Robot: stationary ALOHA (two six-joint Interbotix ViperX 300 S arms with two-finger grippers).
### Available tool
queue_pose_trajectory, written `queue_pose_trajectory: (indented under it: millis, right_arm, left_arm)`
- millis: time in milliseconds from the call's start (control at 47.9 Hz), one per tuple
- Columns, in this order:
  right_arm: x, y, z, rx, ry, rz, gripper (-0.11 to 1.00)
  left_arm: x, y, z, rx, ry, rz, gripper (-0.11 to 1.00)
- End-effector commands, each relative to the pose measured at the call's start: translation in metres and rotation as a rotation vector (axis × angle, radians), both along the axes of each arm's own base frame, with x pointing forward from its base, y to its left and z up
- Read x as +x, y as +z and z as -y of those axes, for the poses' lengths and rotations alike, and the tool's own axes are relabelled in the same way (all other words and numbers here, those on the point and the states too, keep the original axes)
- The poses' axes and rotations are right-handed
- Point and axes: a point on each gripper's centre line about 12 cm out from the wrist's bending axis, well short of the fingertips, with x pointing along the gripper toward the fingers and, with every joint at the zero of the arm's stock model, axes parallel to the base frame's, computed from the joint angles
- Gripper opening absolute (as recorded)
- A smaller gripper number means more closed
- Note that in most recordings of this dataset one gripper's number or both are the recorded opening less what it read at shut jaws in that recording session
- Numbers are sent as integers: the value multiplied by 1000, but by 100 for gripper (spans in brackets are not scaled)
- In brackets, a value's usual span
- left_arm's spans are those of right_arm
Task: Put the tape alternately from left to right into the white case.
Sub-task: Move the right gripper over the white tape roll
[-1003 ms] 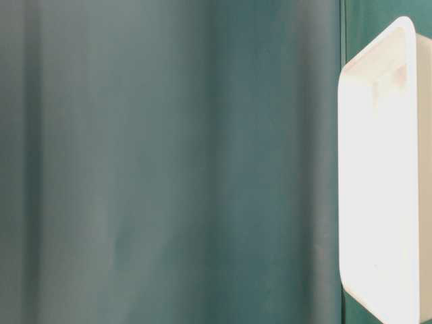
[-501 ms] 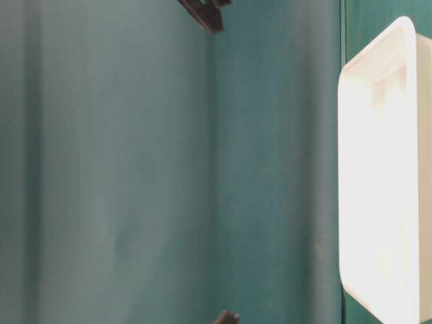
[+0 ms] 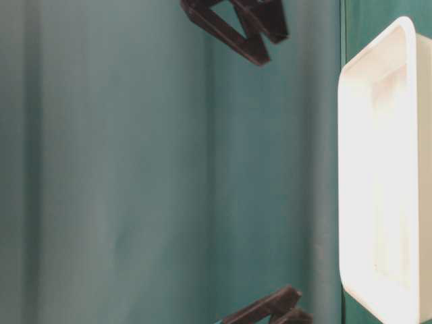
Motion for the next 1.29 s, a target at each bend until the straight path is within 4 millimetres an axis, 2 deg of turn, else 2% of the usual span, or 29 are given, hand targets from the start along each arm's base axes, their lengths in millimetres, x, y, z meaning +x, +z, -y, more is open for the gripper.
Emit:
queue_pose_trajectory:
  millis: [0, 209, 501, 1274]
  right_arm:
    - [9, 6, 1, 3, -3, 3, 82]
    - [25, -5, 2, 6, -4, -49, 82]
    - [39, -17, 2, 7, -3, -106, 82]
    - [37, -20, -2, 6, 7, -115, 82]
  left_arm:
    - [8, 10, -1, -2, 4, 18, 82]
    - [15, 6, 0, -3, 2, -15, 82]
    - [15, -4, 0, -2, 3, -60, 81]
    - [13, -6, 0, -1, 2, -80, 81]
